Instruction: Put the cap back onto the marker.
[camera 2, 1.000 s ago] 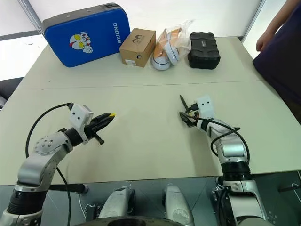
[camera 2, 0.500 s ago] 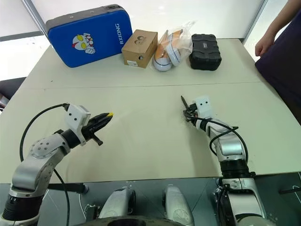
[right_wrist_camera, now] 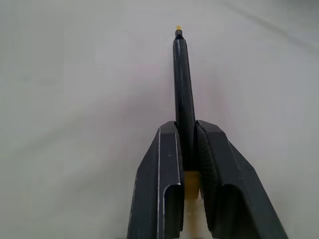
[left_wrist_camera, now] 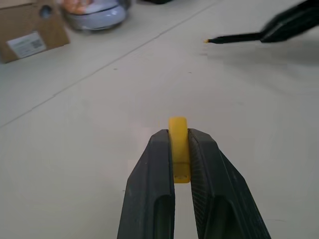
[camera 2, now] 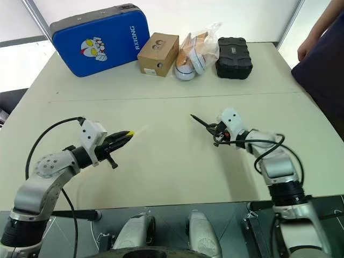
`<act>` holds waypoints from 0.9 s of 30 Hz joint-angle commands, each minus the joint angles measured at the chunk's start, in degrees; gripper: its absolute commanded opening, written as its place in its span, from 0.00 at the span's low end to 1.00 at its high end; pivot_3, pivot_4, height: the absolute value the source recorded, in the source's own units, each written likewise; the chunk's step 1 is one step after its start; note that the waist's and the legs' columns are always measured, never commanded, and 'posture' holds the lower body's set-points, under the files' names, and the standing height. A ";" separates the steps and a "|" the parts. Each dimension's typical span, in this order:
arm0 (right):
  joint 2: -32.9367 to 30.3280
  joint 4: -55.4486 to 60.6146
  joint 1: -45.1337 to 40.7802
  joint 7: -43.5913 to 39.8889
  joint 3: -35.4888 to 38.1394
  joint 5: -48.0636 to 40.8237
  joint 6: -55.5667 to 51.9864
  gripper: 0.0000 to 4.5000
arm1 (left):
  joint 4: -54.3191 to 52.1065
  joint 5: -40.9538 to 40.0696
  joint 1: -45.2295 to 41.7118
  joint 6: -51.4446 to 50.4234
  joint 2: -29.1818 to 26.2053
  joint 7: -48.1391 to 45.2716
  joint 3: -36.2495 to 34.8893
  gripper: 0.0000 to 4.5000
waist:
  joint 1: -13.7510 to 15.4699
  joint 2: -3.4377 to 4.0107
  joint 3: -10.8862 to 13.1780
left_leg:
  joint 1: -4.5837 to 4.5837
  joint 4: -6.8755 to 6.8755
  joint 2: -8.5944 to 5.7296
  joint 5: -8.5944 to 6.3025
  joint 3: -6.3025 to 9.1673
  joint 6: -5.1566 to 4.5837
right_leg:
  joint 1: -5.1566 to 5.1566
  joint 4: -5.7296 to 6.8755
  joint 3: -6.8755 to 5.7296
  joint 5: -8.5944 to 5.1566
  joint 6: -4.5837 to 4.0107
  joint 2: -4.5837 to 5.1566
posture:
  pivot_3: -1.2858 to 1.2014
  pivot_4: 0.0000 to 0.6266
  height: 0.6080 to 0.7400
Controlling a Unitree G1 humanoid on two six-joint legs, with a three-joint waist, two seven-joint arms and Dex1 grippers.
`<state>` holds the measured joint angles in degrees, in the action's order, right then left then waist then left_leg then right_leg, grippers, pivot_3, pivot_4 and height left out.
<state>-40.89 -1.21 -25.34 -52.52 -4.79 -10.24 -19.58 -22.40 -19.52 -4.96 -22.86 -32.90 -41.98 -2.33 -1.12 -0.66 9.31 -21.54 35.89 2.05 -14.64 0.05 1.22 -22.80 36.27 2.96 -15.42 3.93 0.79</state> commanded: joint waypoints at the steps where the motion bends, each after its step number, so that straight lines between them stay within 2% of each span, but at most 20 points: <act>1: -5.23 0.90 -6.93 -12.58 -1.81 -0.63 7.17 0.01 | 1.32 -0.84 -2.63 4.85 -1.85 -6.20 1.60 0.00 | -0.04 0.02 0.01 | 0.02 0.00 0.01 0.00 -0.01 0.00 | 0.01 0.00 0.00 0.00 -0.01 0.00 | 0.52 0.24 1.00; 5: -5.76 -1.05 -13.68 -20.07 -3.87 -1.57 8.65 0.01 | 5.12 0.07 -5.47 9.38 -2.47 -10.74 3.44 0.00 | -0.03 0.00 0.02 | 0.04 -0.03 0.05 0.00 -0.01 0.00 | 0.00 0.00 0.00 -0.01 -0.02 -0.05 | 0.52 0.24 1.00; 9: -4.33 -0.83 -16.88 -23.59 -5.18 -2.11 8.63 0.01 | 6.89 0.07 -8.10 11.04 -1.87 -12.40 4.55 0.00 | 0.25 -0.01 0.03 | -0.04 -0.05 0.06 -0.01 -0.01 -0.01 | -0.05 -0.02 0.00 0.01 0.01 -0.01 | 0.52 0.24 1.00; 27: -0.92 0.16 -18.59 -26.14 -8.38 0.02 11.12 0.01 | 3.64 -1.97 -10.51 8.13 -2.23 -13.13 4.51 0.00 | 0.28 -0.01 0.03 | -0.16 -0.03 0.04 -0.01 0.03 -0.01 | -0.14 -0.02 -0.03 0.01 0.02 0.09 | 0.52 0.24 1.00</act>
<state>-41.96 -2.61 -42.17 -78.42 -13.85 -9.75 -8.83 -16.67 -20.75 -14.92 -14.76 -34.53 -54.96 2.71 -0.84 -0.67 9.34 -21.70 35.86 2.09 -14.65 0.08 1.21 -22.94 36.25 2.93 -15.41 3.95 0.87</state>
